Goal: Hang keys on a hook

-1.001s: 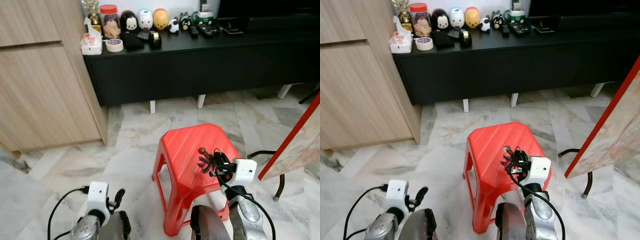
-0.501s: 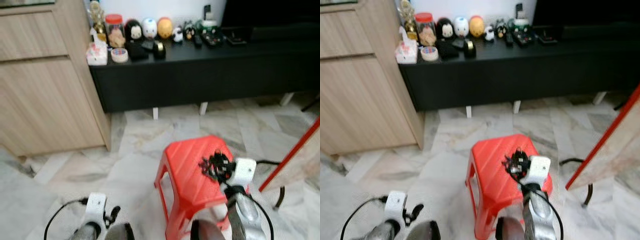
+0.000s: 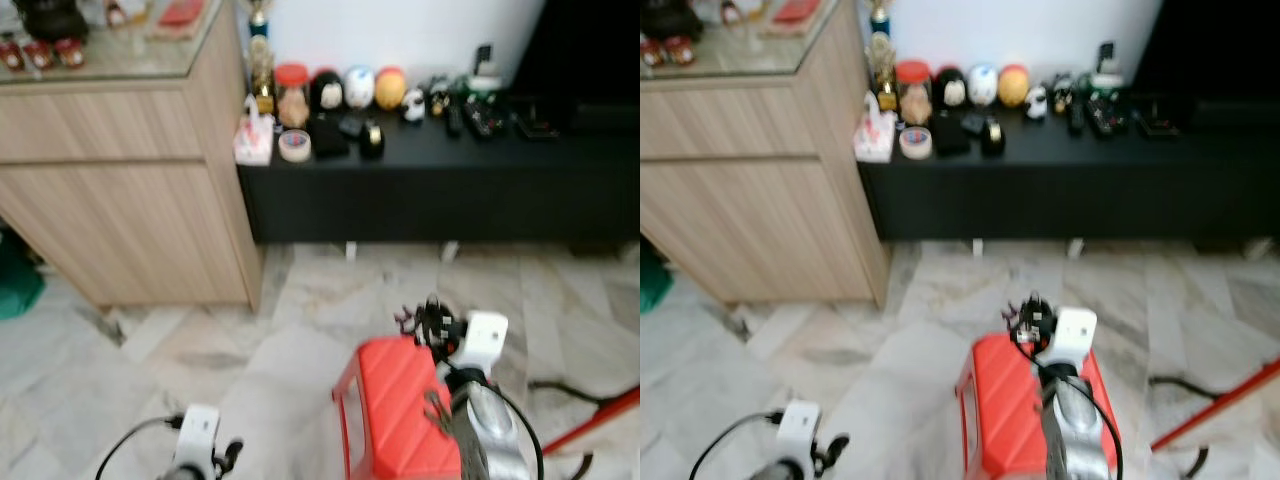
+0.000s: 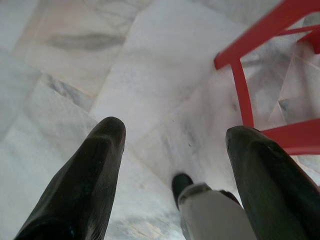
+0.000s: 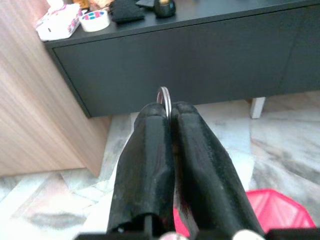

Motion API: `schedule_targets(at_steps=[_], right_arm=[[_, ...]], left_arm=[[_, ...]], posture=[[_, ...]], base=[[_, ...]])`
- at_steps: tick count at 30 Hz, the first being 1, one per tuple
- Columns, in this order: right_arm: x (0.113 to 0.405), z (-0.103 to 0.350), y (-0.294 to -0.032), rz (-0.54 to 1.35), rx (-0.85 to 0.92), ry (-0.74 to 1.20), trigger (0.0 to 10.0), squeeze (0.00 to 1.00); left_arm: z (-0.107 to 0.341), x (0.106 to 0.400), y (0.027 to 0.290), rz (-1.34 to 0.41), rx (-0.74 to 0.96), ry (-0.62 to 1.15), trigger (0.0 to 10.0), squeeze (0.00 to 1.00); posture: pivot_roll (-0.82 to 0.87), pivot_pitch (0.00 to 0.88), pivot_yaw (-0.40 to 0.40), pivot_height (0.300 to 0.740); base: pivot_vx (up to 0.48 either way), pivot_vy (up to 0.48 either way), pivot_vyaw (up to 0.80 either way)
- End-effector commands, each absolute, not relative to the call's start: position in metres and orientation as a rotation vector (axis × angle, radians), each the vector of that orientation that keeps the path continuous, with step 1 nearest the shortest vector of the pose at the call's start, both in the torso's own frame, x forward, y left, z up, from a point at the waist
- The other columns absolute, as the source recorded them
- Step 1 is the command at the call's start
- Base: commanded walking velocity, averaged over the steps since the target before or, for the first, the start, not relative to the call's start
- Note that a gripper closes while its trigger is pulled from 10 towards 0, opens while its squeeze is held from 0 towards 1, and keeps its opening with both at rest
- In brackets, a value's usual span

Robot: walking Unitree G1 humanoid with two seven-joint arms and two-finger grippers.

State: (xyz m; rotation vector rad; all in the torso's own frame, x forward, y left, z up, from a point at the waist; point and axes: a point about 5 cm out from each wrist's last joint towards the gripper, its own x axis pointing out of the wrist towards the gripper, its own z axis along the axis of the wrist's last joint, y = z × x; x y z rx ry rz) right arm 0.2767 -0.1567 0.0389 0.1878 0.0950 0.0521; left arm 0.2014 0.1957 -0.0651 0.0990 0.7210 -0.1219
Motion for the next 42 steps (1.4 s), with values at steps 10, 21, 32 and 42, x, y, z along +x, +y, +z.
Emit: schedule_targets(at_steps=[10, 21, 32, 42], right_arm=[[0.274, 0.037, -0.156, 0.046, 0.192, 0.112, 10.0, 0.00], [0.274, 0.035, -0.155, 0.045, 0.194, 0.121, 10.0, 0.00], [0.275, 0.034, -0.153, 0.045, 0.196, 0.131, 10.0, 0.00], [0.275, 0.034, -0.154, 0.028, 0.200, 0.132, 10.0, 0.00]], left_arm=[[-0.077, 0.181, 0.197, -0.135, 0.106, 0.806, 10.0, 0.00], [-0.082, 0.171, 0.200, -0.134, 0.097, 0.844, 10.0, 0.00], [-0.083, 0.169, 0.197, -0.136, 0.096, 0.860, 10.0, 0.00], [-0.084, 0.167, 0.197, -0.137, 0.087, 0.865, 10.0, 0.00]], posture=[[0.01, 0.037, -0.036, 0.740], [0.01, 0.038, -0.036, 0.740], [0.02, 0.039, -0.036, 0.740], [0.01, 0.038, -0.032, 0.740]], base=[[0.000, 0.000, 0.00], [0.000, 0.000, 0.00], [-0.153, 0.000, 0.00], [-0.192, 0.000, 0.00]])
